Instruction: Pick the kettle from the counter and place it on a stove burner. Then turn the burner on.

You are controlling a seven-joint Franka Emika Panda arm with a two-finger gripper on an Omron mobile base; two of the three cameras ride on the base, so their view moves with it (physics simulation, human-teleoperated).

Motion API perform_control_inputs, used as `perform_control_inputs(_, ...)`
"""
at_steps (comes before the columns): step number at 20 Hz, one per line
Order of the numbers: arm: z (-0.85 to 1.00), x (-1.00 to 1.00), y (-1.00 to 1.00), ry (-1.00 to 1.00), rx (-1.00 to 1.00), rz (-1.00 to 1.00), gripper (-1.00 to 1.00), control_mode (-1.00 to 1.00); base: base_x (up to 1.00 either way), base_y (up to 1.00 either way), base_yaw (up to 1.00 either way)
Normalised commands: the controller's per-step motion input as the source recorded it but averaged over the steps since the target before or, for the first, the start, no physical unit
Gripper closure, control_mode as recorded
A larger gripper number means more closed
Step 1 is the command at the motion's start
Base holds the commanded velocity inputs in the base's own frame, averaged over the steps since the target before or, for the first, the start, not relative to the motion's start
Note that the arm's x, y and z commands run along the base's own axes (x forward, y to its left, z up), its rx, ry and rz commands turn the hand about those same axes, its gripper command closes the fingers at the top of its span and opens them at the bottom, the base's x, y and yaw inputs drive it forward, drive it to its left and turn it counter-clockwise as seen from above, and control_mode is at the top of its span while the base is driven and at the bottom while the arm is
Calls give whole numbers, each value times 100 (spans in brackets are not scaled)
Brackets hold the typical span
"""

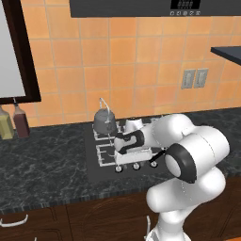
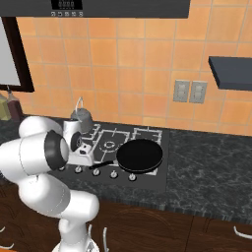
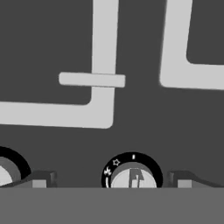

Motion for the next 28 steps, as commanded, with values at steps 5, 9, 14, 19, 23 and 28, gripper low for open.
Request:
perform_control_inputs(5,4,-2,13,0,0,0,-100,-100,0,0,0)
perform_control_inputs(9,1,-14,0,0,0,-3,-100,-100,0,0,0)
perform_control_inputs(14,-9,-4,1,0,0,-5,-100,-100,0,0,0)
perform_control_inputs(19,-32,0,3,0,0,0,-100,-100,0,0,0)
perform_control_inputs(23,-5,-16,0,-1,1,0,-100,-100,0,0,0)
perform_control_inputs(28,0,-6,-4,-4,0,-10,-100,-100,0,0,0)
